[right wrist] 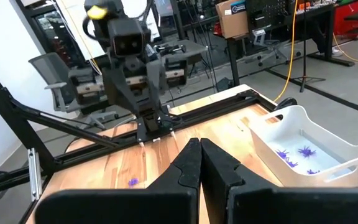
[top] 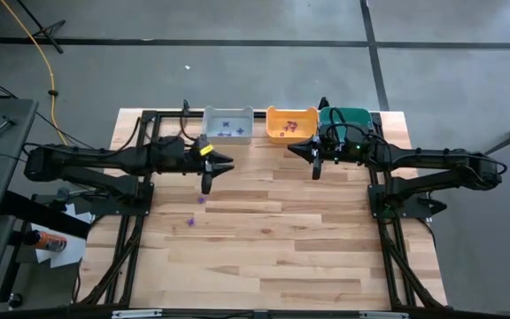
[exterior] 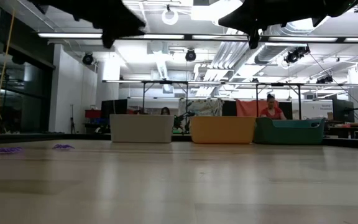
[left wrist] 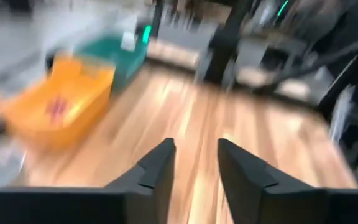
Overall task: Sort Halloween decoration
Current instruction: Put the purple spider toy into the gray bin
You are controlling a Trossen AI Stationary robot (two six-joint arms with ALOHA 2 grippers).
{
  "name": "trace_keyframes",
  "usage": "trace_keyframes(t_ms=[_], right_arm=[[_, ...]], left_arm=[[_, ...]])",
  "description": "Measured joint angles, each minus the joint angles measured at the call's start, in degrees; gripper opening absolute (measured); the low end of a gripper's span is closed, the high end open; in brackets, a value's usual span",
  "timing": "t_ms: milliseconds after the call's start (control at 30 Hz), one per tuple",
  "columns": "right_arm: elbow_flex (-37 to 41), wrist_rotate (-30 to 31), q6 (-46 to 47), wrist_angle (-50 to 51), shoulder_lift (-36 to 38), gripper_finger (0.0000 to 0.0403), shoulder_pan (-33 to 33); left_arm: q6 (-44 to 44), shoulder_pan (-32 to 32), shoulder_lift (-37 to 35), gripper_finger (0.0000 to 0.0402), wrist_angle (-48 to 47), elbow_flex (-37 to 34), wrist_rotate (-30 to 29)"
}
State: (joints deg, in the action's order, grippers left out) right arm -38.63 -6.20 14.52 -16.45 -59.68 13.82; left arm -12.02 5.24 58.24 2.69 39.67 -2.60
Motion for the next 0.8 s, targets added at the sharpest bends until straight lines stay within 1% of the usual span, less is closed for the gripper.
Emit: trace_keyframes(t_ms=[100, 200, 300, 367, 433, 567, 700, 800], right_arm=[[0.0, 0.0, -0.1, 0.2, 0.0, 0.0000, 0.0], [0.0, 0.0, -1.1, 0.7, 0.0, 0.0000, 0.0], [0.0, 0.0, -1.5, 0.8, 0.0, 0.0000, 0.0], [0.0, 0.0, -1.6, 0.8, 0.0, 0.0000, 0.0], [0.0, 0.0, -2.0, 0.8, 0.0, 0.0000, 0.0], [0.0, 0.0, -1.9, 0.8, 0.0, 0.0000, 0.0], [0.0, 0.0, -1.5, 0.8, 0.0, 0.0000, 0.0], [0.0, 0.0, -1.5, 1.0, 0.0, 0.0000, 0.0]], left_arm=[[-5.7, -0.7, 0.6, 0.0142, -16.0, 3.9, -3.3], [-14.3, -1.3, 2.2, 0.0167, -30.6, 5.0, -5.4], [-22.9, -1.9, 5.5, 0.0183, -42.0, 4.9, -5.6], [-26.3, -2.4, 8.6, 0.0189, -47.1, 4.9, -5.7], [-27.3, -2.7, 11.9, 0.0192, -49.1, 4.9, -5.7], [-29.4, -3.1, 18.5, 0.0193, -48.0, 4.9, -5.0], [-29.9, -3.1, 23.7, 0.0194, -47.5, 4.9, 0.8], [-31.2, -3.2, 26.4, 0.0194, -47.6, 4.9, 2.0]])
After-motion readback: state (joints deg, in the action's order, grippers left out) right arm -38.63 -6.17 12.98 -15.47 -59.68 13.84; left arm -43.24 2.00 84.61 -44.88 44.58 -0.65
